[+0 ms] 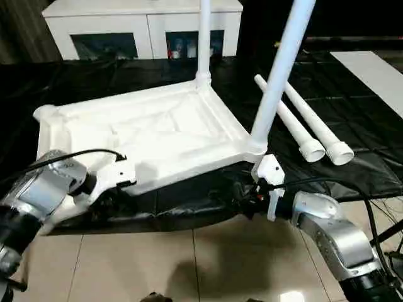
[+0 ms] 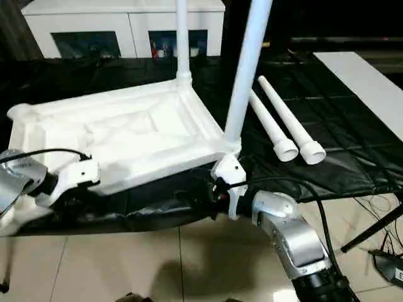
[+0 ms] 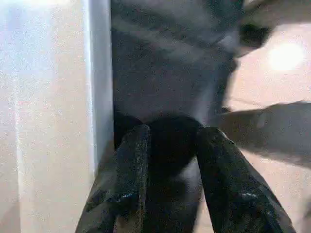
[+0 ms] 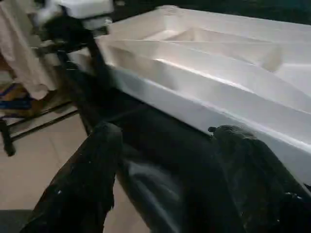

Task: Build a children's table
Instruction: Rotate table base

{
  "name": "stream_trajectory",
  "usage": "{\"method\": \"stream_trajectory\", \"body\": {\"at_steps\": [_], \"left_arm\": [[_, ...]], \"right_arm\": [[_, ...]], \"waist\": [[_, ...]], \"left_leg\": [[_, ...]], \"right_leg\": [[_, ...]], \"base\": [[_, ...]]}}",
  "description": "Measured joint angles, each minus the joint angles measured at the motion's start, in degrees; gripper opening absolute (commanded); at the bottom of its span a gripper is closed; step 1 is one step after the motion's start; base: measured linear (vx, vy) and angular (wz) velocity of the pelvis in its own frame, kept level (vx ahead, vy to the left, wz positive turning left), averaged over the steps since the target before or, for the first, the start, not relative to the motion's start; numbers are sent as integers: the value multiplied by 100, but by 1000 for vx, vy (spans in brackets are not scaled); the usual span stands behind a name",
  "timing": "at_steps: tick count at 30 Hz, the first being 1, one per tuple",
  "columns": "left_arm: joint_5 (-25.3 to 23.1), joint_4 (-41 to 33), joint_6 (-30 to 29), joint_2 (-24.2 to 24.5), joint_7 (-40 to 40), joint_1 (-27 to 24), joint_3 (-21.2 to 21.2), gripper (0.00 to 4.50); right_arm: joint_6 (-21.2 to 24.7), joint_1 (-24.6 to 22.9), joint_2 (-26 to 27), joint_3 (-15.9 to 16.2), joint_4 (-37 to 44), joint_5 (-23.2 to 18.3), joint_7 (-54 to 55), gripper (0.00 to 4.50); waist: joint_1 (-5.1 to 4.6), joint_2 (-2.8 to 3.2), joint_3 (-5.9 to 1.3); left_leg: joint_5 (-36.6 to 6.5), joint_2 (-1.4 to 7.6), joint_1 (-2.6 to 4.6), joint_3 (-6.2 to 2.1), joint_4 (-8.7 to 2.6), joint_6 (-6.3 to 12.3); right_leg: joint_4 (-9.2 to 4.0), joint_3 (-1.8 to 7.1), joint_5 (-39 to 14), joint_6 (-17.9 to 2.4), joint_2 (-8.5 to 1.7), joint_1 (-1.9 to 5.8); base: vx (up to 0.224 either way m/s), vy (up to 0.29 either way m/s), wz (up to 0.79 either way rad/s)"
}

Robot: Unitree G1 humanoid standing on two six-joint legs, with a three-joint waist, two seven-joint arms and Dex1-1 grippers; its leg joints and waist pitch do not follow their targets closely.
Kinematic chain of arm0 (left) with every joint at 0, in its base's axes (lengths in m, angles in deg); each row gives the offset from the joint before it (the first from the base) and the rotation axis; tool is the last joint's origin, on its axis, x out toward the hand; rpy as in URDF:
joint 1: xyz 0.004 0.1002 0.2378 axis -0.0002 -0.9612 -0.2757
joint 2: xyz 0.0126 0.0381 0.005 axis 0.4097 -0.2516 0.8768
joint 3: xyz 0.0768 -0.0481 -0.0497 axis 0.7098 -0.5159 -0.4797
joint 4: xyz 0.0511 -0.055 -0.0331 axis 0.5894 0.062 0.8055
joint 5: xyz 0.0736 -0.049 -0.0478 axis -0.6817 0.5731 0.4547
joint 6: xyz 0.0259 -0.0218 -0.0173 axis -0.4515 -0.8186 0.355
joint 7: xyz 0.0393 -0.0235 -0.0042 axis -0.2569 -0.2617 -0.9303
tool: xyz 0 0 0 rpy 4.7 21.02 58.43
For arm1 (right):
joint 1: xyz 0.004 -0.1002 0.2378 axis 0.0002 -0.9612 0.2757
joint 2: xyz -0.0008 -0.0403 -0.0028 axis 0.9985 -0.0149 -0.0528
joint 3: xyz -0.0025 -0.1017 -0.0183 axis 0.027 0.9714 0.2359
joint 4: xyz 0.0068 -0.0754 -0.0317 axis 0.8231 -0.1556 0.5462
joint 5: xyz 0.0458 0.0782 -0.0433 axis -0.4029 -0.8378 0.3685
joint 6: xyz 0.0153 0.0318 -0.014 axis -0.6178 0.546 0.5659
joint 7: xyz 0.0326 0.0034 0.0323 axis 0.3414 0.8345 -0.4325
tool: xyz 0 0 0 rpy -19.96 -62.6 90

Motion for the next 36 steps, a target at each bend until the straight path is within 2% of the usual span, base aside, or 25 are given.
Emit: {"method": "stream_trajectory", "body": {"at_steps": [4,8,9,16,19,21,23,25,27,30,33,36], "left_arm": [[-355,579,319,-277,-823,297,7,175],[-731,1603,989,-896,-2280,694,-66,175],[-752,1715,1134,-1058,-2649,756,-91,175],[-1017,2608,1843,-1575,-4086,1068,-154,175],[-1002,2930,2126,-1767,-4453,1118,-323,175],[-511,2800,2322,-1987,-4571,1050,-929,175],[70,2368,2371,-2181,-4537,970,-1437,175],[587,1950,2326,-2374,-4558,960,-1897,175],[1214,1442,2073,-2627,-4609,846,-2438,175],[1919,898,1548,-3053,-4906,641,-2968,175],[2219,473,1305,-3321,-5256,298,-3202,175],[2152,-359,1395,-3543,-5674,-558,-3228,175]], "right_arm": [[7,-11,-32,1,1,10,9,323],[27,-3,-34,-3,-12,65,75,323],[27,2,-4,1,-13,87,103,323],[0,29,59,-5,-38,139,278,323],[-14,31,97,-12,-39,156,371,323],[-52,24,204,-106,-38,273,631,323],[-103,25,304,-235,-39,360,956,323],[-113,40,401,-363,-39,408,1296,323],[-87,79,550,-487,-113,634,1846,323],[-62,139,670,-590,-300,1014,2549,323],[-138,139,812,-586,-311,1293,2978,323],[-169,28,1221,-733,-180,1240,3321,323]], "waist": [[35,-4,-2],[99,-8,1],[123,-25,8],[149,-34,4],[174,-31,7],[200,-26,9],[209,-27,8],[184,-22,4],[153,-14,0],[113,-11,-2],[69,-9,0],[-9,1,-5]], "left_leg": [[0,0,8,-2,0,0],[0,-4,11,-5,1,0],[0,-3,6,-6,2,0],[2,-7,-8,-16,10,0],[2,-6,-16,-17,10,1],[2,-6,-31,-18,13,0],[3,-4,-33,-17,13,-1],[3,-4,-32,-17,13,-1],[4,-4,-34,-15,12,-3],[4,-2,-42,-14,11,-3],[4,2,-49,-15,8,-2],[4,3,-46,-14,4,-1]], "right_leg": [[1,0,-2,3,0,16],[-7,1,-14,23,-1,31],[-10,0,-14,24,-1,30],[-38,-4,-7,22,-1,21],[-37,-6,5,20,-1,20],[-32,-6,39,-1,-2,17],[-29,-6,53,-22,-2,17],[-29,-6,52,-21,-2,16],[-29,-6,41,-5,-1,10],[-29,-2,28,12,3,-2],[-31,-3,17,24,8,-8],[-37,0,3,33,9,-6]], "base": [[0,0,0],[0,0,0],[0,0,0],[0,0,0],[0,0,0],[0,0,0],[0,0,0],[0,0,0],[0,0,0],[0,0,0],[0,0,0],[0,0,0]]}}
